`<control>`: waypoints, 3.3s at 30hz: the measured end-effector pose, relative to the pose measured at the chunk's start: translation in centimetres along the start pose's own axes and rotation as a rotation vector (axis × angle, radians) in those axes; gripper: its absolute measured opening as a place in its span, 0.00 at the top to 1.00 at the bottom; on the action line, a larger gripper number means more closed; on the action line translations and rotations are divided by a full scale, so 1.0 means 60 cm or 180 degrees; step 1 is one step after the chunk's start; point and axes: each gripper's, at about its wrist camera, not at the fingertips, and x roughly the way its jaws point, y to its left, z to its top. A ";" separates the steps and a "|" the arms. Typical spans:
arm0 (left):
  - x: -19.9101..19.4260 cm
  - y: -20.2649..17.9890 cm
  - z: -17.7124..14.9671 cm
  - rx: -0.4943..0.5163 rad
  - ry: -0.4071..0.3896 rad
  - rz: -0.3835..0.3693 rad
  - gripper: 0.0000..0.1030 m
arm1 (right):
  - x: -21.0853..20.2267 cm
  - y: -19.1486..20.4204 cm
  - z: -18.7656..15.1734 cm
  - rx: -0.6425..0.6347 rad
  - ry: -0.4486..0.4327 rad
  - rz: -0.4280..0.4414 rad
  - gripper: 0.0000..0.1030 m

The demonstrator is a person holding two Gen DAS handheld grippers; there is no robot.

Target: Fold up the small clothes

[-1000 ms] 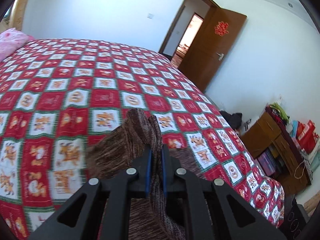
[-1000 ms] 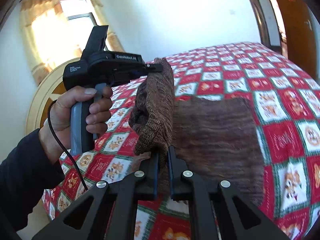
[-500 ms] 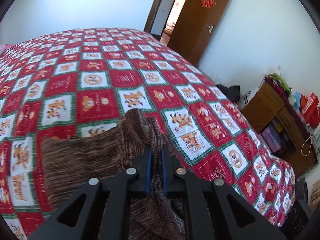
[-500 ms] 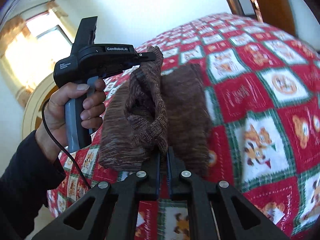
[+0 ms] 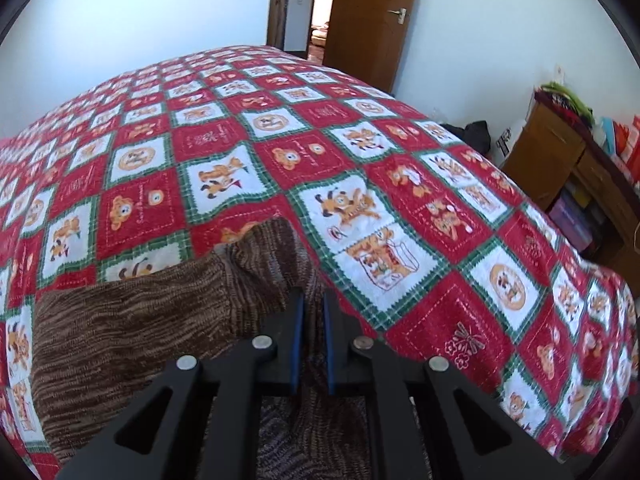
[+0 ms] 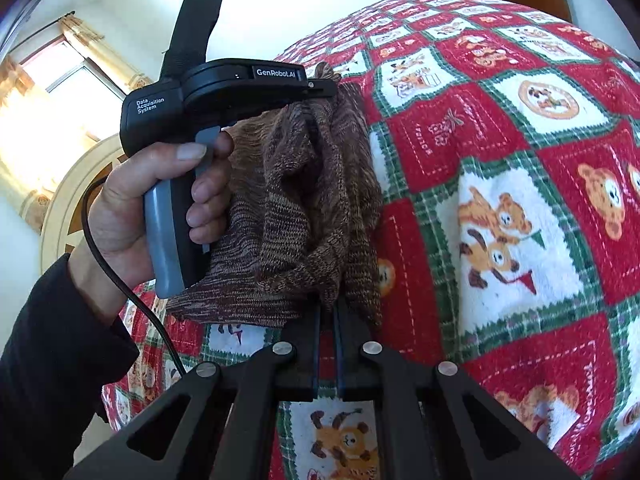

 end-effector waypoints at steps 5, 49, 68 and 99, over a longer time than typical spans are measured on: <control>-0.059 -0.007 -0.010 0.0110 -0.0207 0.0010 0.64 | -0.015 -0.004 -0.008 -0.0029 -0.0086 0.0023 0.93; -0.119 0.108 -0.242 -0.0487 -0.0206 0.0543 0.00 | 0.271 0.213 0.230 -0.1455 0.0472 -0.0907 0.50; -0.125 0.102 -0.244 -0.0476 -0.0236 0.0540 0.00 | 0.073 0.065 0.173 -0.0826 -0.0060 -0.0579 0.52; -0.147 0.093 -0.268 -0.0436 -0.0303 0.0491 0.00 | -0.054 0.024 0.048 -0.0673 0.0105 -0.0783 0.67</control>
